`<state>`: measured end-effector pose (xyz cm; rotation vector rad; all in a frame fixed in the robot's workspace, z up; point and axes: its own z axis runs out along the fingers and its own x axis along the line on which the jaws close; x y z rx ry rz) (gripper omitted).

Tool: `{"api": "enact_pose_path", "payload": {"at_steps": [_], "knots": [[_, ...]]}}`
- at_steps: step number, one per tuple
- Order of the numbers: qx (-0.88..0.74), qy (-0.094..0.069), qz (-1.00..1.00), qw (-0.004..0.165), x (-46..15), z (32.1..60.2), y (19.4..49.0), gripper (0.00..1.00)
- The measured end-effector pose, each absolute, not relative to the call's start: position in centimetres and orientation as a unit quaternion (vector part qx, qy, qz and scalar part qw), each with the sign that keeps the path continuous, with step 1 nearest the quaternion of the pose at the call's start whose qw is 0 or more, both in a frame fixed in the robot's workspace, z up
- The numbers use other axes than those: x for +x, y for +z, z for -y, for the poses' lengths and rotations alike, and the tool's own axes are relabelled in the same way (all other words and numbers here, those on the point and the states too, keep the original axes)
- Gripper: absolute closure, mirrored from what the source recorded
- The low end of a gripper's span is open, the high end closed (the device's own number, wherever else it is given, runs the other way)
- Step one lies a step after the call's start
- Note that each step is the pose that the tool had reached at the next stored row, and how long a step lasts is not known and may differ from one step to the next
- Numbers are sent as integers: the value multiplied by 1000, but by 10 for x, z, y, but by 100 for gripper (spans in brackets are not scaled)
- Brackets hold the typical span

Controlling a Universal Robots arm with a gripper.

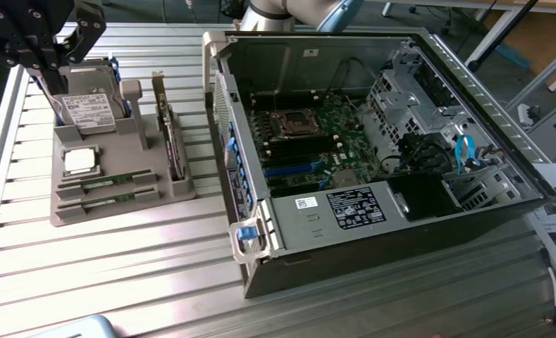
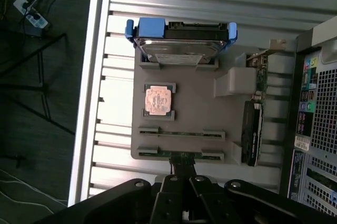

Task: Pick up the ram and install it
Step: 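Pick up the ram and move it above insertion slot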

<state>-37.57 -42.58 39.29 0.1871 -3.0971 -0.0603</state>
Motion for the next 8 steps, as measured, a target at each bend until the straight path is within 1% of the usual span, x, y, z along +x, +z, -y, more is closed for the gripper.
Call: {"api": "enact_pose_path", "payload": {"at_steps": [8], "knots": [[81,-19,996,24,-376,426,393,89]]}}
